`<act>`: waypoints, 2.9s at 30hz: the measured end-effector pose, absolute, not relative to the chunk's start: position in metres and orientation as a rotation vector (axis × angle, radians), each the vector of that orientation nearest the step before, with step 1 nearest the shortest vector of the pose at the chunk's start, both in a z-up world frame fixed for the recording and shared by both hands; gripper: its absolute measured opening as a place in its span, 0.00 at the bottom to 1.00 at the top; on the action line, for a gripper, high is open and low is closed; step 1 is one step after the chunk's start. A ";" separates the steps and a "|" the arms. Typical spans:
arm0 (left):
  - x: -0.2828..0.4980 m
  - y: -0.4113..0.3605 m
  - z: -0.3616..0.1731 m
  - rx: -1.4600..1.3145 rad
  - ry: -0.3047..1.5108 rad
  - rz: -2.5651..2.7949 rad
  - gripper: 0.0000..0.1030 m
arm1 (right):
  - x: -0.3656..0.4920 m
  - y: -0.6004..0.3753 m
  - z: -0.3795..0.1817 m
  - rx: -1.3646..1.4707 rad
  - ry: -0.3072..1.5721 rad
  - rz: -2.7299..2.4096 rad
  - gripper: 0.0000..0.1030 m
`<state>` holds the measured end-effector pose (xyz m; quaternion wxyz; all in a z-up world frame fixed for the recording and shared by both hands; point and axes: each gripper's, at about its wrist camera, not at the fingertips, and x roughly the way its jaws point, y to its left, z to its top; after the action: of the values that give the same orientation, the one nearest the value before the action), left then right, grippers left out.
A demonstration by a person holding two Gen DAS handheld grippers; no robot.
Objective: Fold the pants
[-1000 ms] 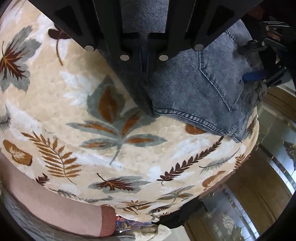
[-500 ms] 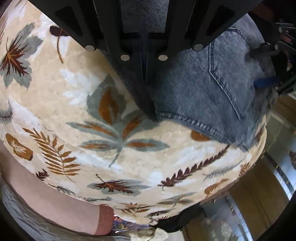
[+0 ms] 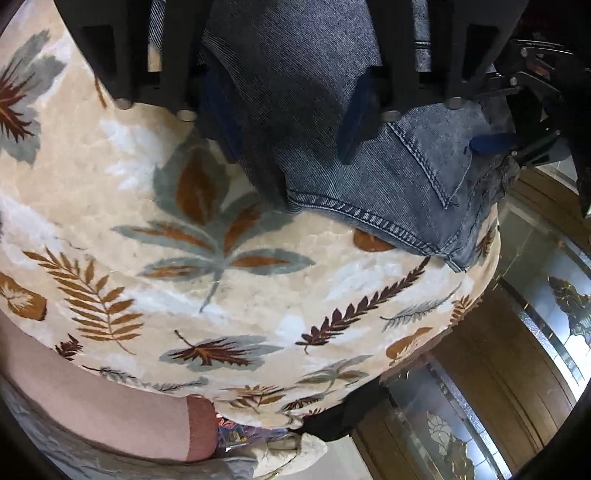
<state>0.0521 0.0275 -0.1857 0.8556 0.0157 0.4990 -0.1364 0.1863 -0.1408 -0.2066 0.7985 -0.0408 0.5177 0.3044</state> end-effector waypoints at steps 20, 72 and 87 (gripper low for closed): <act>0.064 0.028 -0.182 0.028 1.038 -0.249 0.53 | 0.204 -0.129 -0.206 -0.207 1.056 0.581 0.01; 0.002 -0.069 -0.207 0.265 1.048 -0.172 1.00 | -0.092 -0.320 -0.212 0.316 0.842 -0.254 0.05; -0.033 -0.066 -0.102 0.251 0.747 -0.192 1.00 | -0.099 -0.255 -0.138 0.132 0.689 -0.128 0.06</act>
<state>-0.0328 -0.0660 -0.1021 0.9190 0.1219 0.3632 -0.0936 -0.0989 -0.2548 -0.1384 0.9371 0.0644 0.3373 -0.0626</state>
